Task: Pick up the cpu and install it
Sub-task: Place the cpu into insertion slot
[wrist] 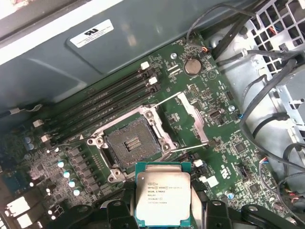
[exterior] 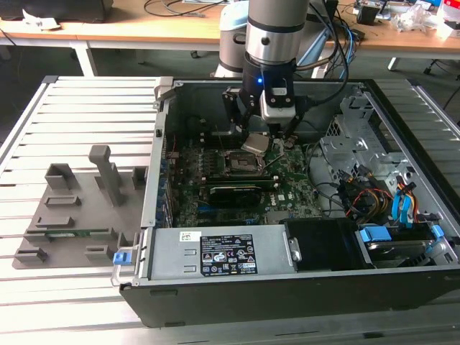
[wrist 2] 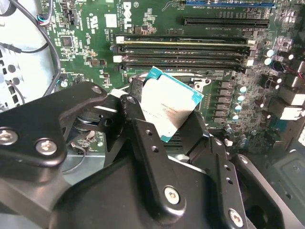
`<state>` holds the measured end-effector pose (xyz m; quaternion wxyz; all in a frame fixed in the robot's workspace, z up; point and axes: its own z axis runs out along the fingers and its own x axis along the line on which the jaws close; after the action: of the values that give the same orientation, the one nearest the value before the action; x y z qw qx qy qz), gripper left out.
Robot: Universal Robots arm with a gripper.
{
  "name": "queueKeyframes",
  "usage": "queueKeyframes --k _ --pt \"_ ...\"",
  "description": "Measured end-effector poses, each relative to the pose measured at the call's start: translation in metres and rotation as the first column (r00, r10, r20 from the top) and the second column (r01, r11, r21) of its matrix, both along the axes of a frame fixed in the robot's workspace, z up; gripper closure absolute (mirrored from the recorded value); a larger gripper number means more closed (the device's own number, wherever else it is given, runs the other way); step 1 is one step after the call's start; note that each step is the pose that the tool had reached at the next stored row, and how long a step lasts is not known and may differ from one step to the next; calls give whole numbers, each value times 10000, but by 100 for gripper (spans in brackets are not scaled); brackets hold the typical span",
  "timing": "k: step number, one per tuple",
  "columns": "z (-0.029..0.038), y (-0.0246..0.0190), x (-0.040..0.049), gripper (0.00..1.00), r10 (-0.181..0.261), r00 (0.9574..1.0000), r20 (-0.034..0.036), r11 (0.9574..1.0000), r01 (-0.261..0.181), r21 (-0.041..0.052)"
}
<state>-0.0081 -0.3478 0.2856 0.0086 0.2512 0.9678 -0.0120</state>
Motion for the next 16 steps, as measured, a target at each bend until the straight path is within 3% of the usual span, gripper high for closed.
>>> queueKeyframes --k 11,16 --pt "0 0 0 45 -874 9962 0 9962 874 -6" --pt "0 0 0 45 -1567 9876 0 9876 1567 -6"
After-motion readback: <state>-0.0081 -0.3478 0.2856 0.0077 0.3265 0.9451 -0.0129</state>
